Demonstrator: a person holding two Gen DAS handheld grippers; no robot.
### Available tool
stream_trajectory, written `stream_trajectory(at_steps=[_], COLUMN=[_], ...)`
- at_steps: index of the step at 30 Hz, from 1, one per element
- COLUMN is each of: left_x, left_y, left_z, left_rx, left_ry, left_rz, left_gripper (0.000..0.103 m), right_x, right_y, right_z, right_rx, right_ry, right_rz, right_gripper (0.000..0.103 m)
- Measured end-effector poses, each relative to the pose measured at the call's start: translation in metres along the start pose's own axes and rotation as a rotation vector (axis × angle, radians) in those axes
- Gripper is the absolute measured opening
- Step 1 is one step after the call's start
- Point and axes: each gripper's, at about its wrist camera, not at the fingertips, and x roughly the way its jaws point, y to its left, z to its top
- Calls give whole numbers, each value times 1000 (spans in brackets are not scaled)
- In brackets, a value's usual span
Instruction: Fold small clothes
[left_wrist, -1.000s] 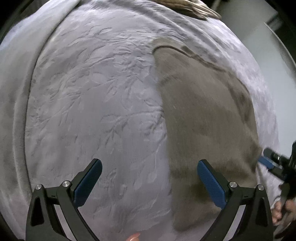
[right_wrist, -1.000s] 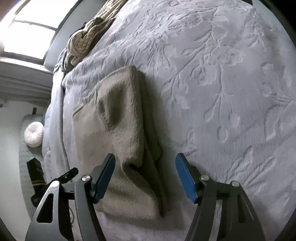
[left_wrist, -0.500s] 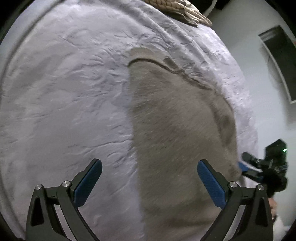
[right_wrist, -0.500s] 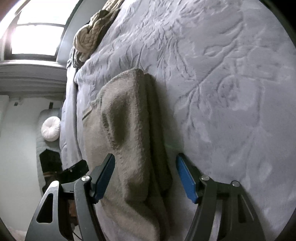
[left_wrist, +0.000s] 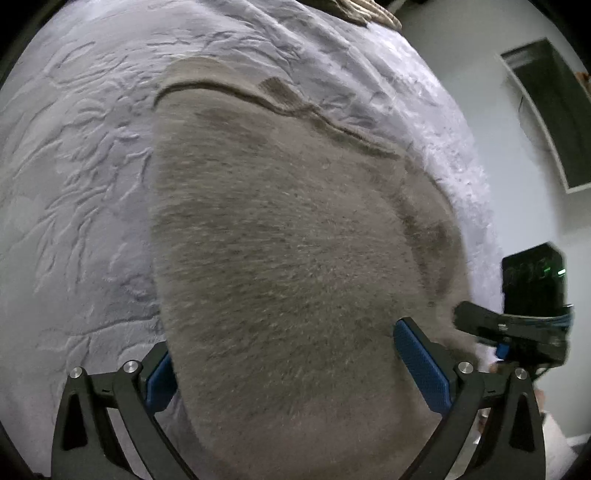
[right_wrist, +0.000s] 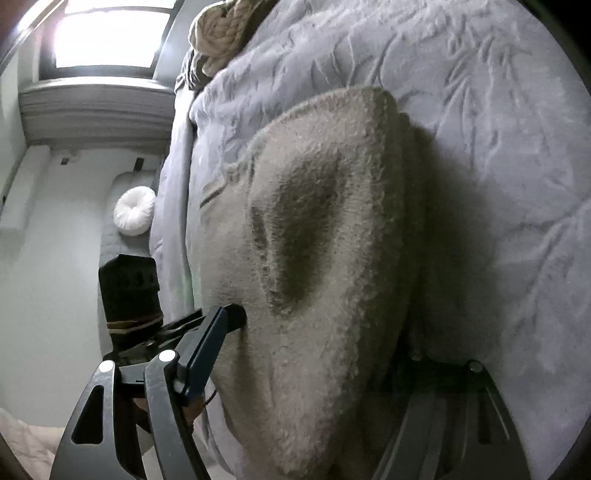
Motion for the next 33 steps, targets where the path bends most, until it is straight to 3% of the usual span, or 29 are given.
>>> stream_trajectory(at_steps=[4, 5, 6, 7, 9, 15, 25, 33], left_x=[12, 12, 12, 11, 7, -20, -99, -139], left_y=[0, 0, -1, -1, -5, -11, 2, 36], left_z=[0, 1, 2, 3, 1, -6, -33, -85], left_rx=[34, 32, 30, 29, 31, 63, 55, 16], left_ry=[-2, 1, 4, 3, -21, -75, -93, -51], left_rz=[4, 3, 5, 8, 12, -28, -72, 5], left_gripper=[103, 103, 103, 103, 95, 55, 53, 53], right_x=[5, 7, 9, 10, 5, -3, 21, 95], right_y=[-1, 0, 3, 4, 9, 43, 100, 126], right_z=[2, 2, 1, 0, -2, -9, -53, -100], right_rx=[33, 34, 32, 30, 34, 32, 50, 91], right_ry=[-13, -13, -8, -8, -25, -43, 13, 129], right_rz=[3, -11, -41, -54, -22, 71, 137, 135], right_gripper=[71, 65, 49, 39, 34, 33, 33, 33])
